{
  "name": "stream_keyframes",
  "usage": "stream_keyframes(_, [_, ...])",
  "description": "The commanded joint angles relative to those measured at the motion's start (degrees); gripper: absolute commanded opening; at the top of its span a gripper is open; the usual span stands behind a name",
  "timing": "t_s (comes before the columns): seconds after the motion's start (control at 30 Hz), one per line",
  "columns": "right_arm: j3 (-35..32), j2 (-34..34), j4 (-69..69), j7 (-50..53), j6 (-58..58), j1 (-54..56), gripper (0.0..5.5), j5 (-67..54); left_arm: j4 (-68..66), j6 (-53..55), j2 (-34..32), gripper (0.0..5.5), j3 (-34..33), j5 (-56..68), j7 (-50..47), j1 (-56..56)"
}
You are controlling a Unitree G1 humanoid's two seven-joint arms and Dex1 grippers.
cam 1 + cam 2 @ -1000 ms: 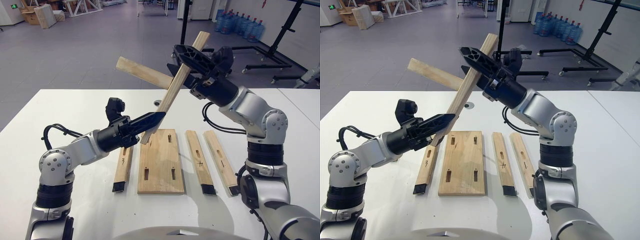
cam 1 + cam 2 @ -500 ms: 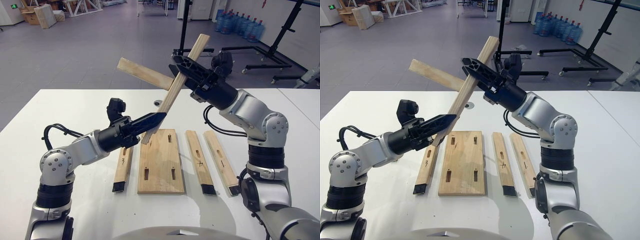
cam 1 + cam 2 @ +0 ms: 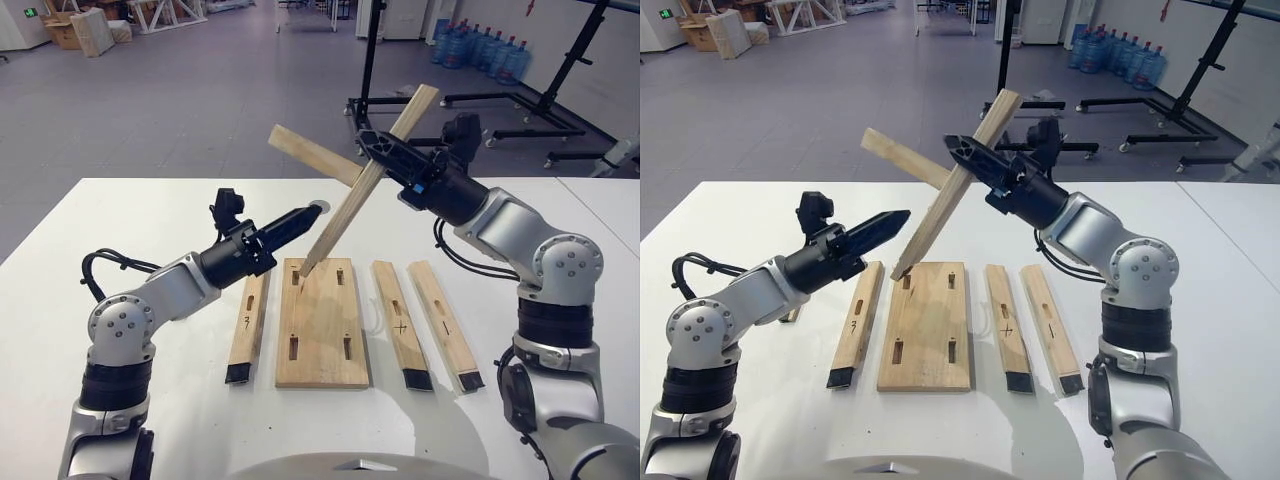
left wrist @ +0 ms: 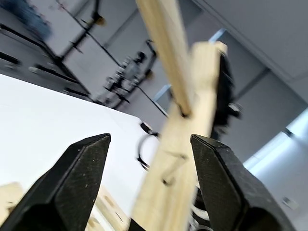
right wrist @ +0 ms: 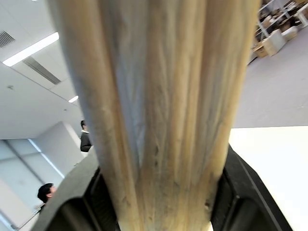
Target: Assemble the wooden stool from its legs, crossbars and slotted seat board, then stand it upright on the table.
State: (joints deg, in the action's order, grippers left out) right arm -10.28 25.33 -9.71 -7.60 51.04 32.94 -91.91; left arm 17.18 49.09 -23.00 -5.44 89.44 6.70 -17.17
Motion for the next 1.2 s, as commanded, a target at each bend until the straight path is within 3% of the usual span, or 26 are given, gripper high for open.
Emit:
stream_keyframes(0.03, [0.08, 1.41, -4.52, -6.98, -3.13, -2.23, 2.05, 9.23, -0.8, -3.98, 1.09, 3.02, -2.42, -6.35, -4.88, -0.41])
stream_keyframes(0.3, [6.12, 8.3, -4.89, -34.18, -18.67, -9.28, 2.05, 37.87, 2.9, -6.66, 0.42, 3.02, -8.76, -12.51, -5.13, 9.48])
stream_keyframes(0.43, [4.38, 6.02, 4.84, -39.25, -12.86, -7.77, 2.05, 33.85, 3.34, -6.9, 1.5, 3.02, -8.49, -14.91, -4.71, 11.49])
stream_keyframes(0.6, [3.24, 0.43, 10.93, -50.3, -28.81, -7.82, 2.05, 41.35, 3.28, -6.42, 2.1, 3.02, -6.97, -17.82, -3.37, 12.06])
stream_keyframes(0.8, [7.56, -3.92, 16.86, -61.81, -57.52, -8.16, 2.05, 58.2, 2.9, -5.42, 2.1, 3.02, -6.21, -19.47, -2.15, 12.09])
stream_keyframes(1.0, [10.14, -6.45, 22.78, -66.5, -64.27, -8.48, 2.05, 61.83, 2.77, -4.71, 2.37, 3.02, -5.8, -20.5, -1.44, 11.99])
stream_keyframes(1.2, [9.95, -4.49, 27.52, -70.0, -66.66, -7.03, 2.05, 63.4, 3.43, -4.78, 3.25, 3.02, -4.76, -22.11, -0.71, 12.84])
